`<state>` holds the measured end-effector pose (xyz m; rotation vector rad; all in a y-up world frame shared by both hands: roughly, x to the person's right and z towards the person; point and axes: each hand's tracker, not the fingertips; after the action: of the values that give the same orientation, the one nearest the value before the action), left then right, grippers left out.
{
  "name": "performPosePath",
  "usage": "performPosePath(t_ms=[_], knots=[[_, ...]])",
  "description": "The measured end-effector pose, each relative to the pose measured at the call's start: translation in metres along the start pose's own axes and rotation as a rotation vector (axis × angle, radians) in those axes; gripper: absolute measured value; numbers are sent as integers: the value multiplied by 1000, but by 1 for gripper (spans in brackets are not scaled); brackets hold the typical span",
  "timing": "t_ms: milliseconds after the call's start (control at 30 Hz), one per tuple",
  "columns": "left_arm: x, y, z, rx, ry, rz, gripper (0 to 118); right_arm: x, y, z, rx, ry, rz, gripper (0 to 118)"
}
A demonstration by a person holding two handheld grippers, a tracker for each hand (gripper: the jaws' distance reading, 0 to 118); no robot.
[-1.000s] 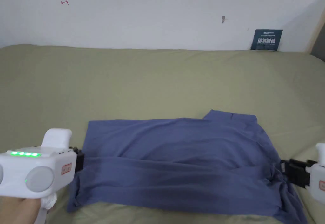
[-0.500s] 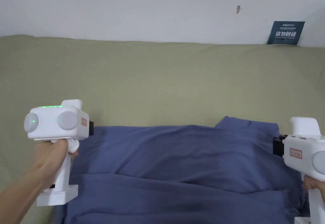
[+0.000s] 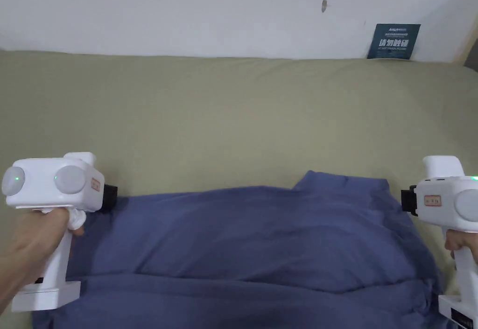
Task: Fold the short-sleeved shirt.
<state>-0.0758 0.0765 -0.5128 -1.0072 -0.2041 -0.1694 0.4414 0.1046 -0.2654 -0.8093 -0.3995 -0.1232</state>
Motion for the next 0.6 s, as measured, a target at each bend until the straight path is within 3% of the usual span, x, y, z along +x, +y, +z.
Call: performPosePath(t_ms=[33, 67, 100, 133, 167, 200, 233, 267, 300, 400, 467, 500, 533, 567, 600], knots=[[0, 0, 0, 9, -30, 6, 3, 3, 4, -3, -18, 14, -12, 2], [1, 0, 0, 7, -21, 9, 3, 5, 6, -7, -24, 26, -27, 12], [5, -1, 0, 2, -16, 5, 3, 6, 8, -10, -36, 44, -41, 44], [6, -3, -2, 1, -14, -2, 3, 7, 11, -15, -63, 51, -44, 90], [7, -4, -3, 4, -12, -6, 3, 6, 13, -22, -110, 54, -46, 90], [7, -4, -4, 4, -12, -4, 3, 7, 14, -33, -161, 51, -45, 104], [6, -4, -2, 6, -12, 3, 3, 9, 10, -35, -68, 16, -6, 117], [7, -5, -3, 7, -12, 8, 3, 4, 9, -44, -127, 39, 15, 109], [7, -5, -4, 6, -14, 9, 3, 4, 8, -51, -142, -33, 4, 102], [6, -6, -6, 12, -11, 3, 3, 9, 10, -63, -210, -9, -3, 91], [6, -7, -4, 20, -9, 0, 3, 10, 7, -54, -167, 10, -41, 71], [6, -7, -2, 24, -9, -4, 3, 10, 7, -48, -167, 7, -46, 57], [4, -6, 0, 26, -10, -2, 3, 9, 6, -41, -154, 24, -43, 15], [4, -6, 4, 25, -10, -2, 3, 7, 5, -34, -133, 18, -36, 3], [3, -8, 10, 30, -7, -2, 3, 10, 5, -26, -114, 11, -28, 3]])
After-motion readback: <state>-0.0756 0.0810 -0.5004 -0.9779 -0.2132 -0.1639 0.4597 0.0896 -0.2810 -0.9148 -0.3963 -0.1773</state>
